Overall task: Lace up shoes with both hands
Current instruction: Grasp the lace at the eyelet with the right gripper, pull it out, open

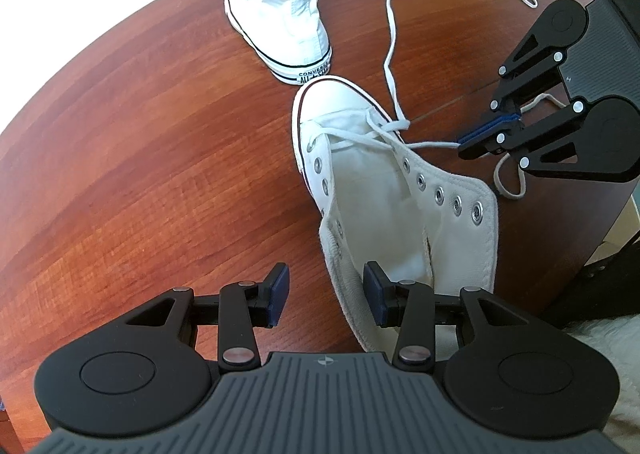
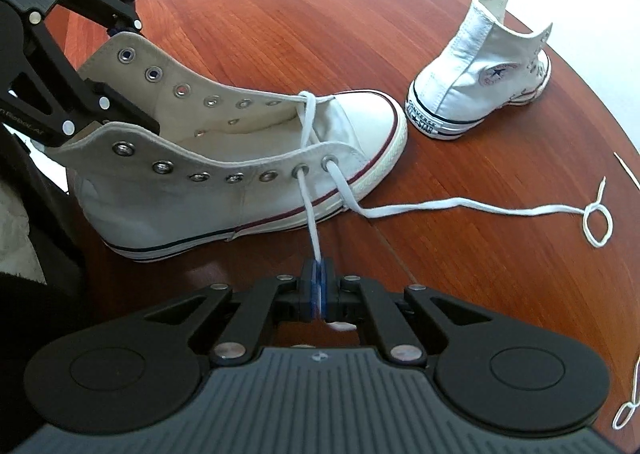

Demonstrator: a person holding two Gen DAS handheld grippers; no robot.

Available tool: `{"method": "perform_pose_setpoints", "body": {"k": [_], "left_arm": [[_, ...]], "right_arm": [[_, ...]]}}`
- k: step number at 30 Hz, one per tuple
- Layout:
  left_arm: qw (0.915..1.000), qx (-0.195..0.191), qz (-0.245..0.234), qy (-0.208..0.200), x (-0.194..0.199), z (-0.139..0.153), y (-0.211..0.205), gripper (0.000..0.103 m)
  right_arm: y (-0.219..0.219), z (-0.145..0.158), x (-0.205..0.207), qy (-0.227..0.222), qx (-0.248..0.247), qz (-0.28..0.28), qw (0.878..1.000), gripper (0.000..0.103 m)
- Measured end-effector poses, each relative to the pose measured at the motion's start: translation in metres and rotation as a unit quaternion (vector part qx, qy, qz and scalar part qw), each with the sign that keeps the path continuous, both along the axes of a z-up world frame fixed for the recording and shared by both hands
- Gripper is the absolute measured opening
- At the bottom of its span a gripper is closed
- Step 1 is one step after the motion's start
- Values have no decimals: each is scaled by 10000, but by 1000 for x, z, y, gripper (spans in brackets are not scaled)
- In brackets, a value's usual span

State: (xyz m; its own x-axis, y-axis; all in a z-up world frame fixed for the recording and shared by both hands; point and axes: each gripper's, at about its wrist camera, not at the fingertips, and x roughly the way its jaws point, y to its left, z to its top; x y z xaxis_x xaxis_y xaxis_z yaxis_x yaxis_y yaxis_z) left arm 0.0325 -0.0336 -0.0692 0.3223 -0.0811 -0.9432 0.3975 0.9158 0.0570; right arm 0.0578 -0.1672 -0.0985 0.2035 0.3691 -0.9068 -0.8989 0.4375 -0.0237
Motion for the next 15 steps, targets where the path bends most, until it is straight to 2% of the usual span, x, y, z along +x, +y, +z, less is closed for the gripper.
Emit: {"method": "perform_pose_setpoints", "body": {"k": [7, 9, 10, 11, 15], "left_arm": [[10000, 0, 28, -60, 1, 2, 1, 50], [10000, -25, 60, -73, 2, 4, 1, 52], [9999, -45, 80, -77, 3, 4, 1, 52], [9999, -64, 101, -80, 3, 5, 2, 52], [9998, -66, 130, -118, 4, 6, 1, 53]], "right_arm": [[-6, 5, 4, 35, 108, -225, 9997, 5], [-10, 7, 7, 6, 149, -301, 9994, 12], [-11, 8, 8, -19, 152, -316, 9994, 21], [-13, 10, 9, -51, 160, -346, 9993, 25], [-17, 12, 15, -84, 172, -471, 9987, 25]]}}
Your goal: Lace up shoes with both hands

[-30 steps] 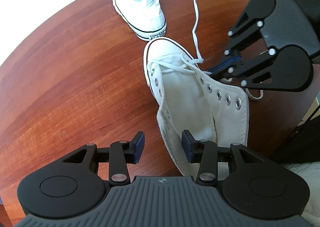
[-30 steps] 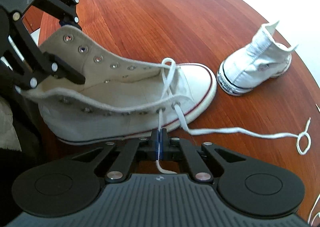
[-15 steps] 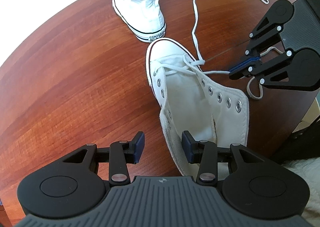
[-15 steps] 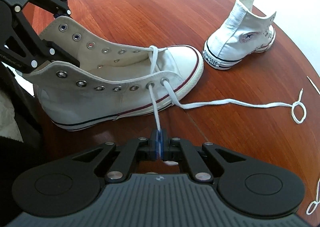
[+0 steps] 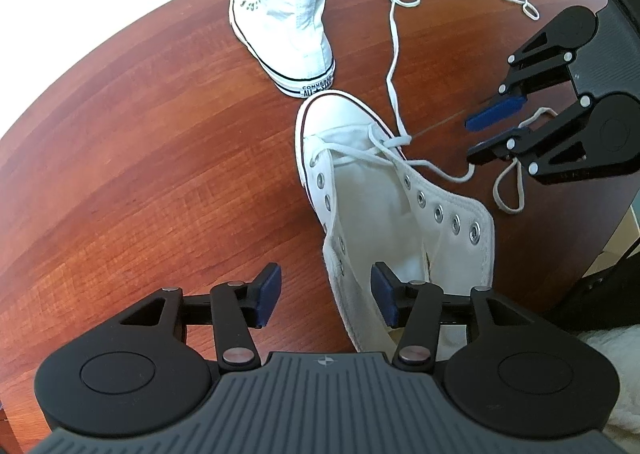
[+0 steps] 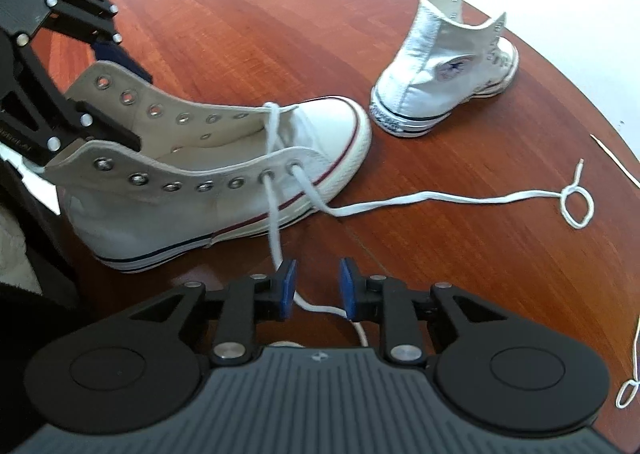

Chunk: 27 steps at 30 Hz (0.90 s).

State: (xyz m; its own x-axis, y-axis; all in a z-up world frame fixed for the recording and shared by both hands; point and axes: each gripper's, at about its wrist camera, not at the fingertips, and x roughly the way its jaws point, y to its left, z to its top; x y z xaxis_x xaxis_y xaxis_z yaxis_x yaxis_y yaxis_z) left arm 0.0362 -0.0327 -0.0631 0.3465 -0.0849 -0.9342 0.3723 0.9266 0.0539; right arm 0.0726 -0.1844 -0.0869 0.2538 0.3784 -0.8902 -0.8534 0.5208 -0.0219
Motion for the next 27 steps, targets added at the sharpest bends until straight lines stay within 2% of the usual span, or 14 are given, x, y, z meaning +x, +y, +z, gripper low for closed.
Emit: {"method": "perform_pose_setpoints", "body": {"k": [6, 13, 27], "left_arm": [[9996, -128, 84, -243, 1, 15, 0, 53], [9987, -207, -112, -457, 6, 31, -9, 53], [9993, -99, -217, -271, 4, 19, -14, 53]], "right_arm": [[-5, 2, 12, -61, -7, -279, 9996, 25], [-8, 0, 19, -1, 83, -478, 9988, 25], [26, -12, 11, -322, 136, 213, 9992, 24]]}}
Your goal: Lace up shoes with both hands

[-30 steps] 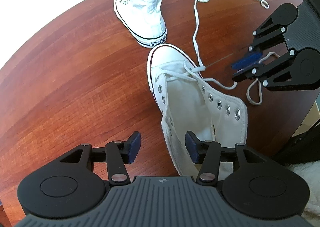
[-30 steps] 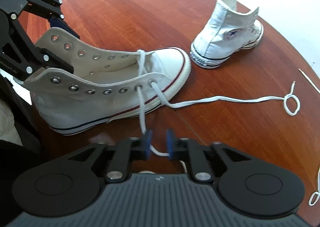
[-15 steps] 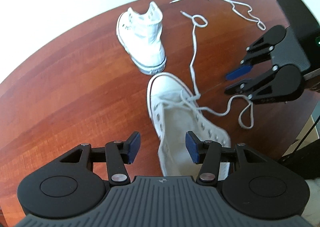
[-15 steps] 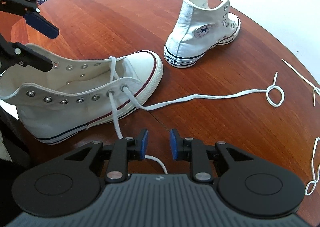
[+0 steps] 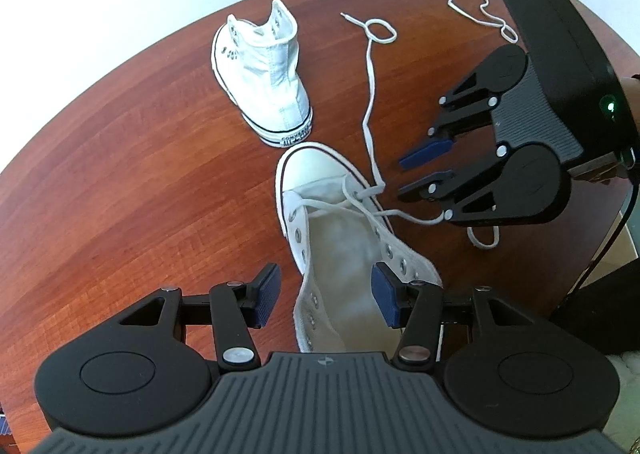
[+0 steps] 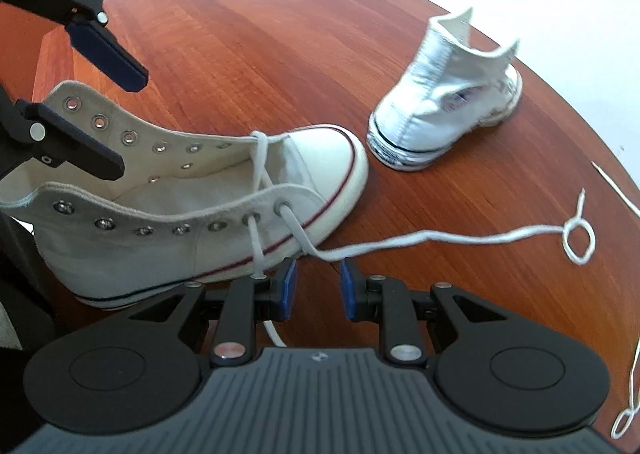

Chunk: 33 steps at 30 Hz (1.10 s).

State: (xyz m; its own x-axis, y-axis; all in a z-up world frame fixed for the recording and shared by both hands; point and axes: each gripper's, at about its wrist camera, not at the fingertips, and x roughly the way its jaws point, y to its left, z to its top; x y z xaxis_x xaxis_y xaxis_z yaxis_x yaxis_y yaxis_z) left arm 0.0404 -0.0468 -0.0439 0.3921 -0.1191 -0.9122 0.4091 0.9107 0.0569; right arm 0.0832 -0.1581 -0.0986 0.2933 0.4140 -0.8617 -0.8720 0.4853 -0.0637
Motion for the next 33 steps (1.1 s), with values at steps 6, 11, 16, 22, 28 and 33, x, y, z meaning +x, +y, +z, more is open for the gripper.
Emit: {"method": "perform_pose_setpoints", "body": {"k": [6, 11, 16, 22, 28, 33], "left_arm": [[9999, 12, 109, 17, -2, 1, 9, 53], [9998, 3, 204, 12, -3, 3, 17, 53], [9998, -17, 202, 29, -2, 4, 19, 53], [9999, -36, 125, 73, -4, 3, 20, 54], [9999, -45, 123, 70, -1, 2, 21, 54], [9998, -57, 145, 76, 1, 1, 23, 54]], "right_arm": [[12, -4, 3, -74, -73, 418, 9991, 24], [16, -5, 4, -221, -161, 651, 9975, 22], [17, -8, 6, -328, -316, 634, 9969, 22], [15, -11, 6, -361, -264, 522, 9976, 22], [10, -16, 21, 76, -180, -129, 9997, 22], [0, -24, 29, 577, -189, -681, 9958, 21]]}}
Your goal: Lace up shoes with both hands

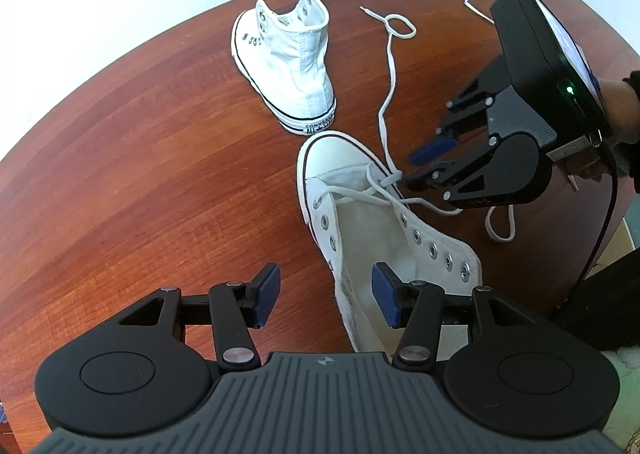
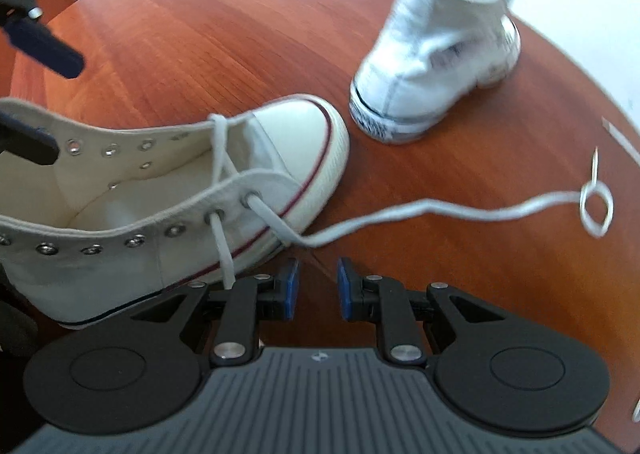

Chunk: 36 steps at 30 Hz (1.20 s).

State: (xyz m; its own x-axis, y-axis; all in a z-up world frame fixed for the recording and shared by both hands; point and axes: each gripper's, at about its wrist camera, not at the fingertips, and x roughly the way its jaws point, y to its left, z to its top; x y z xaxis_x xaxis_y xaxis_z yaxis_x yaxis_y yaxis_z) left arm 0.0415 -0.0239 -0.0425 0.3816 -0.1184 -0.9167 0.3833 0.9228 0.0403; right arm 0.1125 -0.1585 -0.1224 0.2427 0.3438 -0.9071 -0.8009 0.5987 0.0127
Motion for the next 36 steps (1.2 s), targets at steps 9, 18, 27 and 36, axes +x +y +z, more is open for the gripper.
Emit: {"method": "perform_pose_setpoints", "body": {"k": [9, 18, 27, 36], "left_arm": [[10000, -36, -66, 19, 6, -3, 0, 54], [9997, -109, -166, 116, 6, -11, -2, 54], [9994, -85, -255, 227, 3, -15, 0, 54], [9995, -31, -126, 304, 3, -16, -1, 54]], "right_arm": [[-23, 9, 25, 452, 288, -1616, 9854, 21], [-47, 22, 63, 234, 45, -2276, 9735, 21], [-71, 12, 100, 332, -291, -2532, 9664, 21], [-83, 16, 145, 136, -478, -2574, 9650, 21]]}}
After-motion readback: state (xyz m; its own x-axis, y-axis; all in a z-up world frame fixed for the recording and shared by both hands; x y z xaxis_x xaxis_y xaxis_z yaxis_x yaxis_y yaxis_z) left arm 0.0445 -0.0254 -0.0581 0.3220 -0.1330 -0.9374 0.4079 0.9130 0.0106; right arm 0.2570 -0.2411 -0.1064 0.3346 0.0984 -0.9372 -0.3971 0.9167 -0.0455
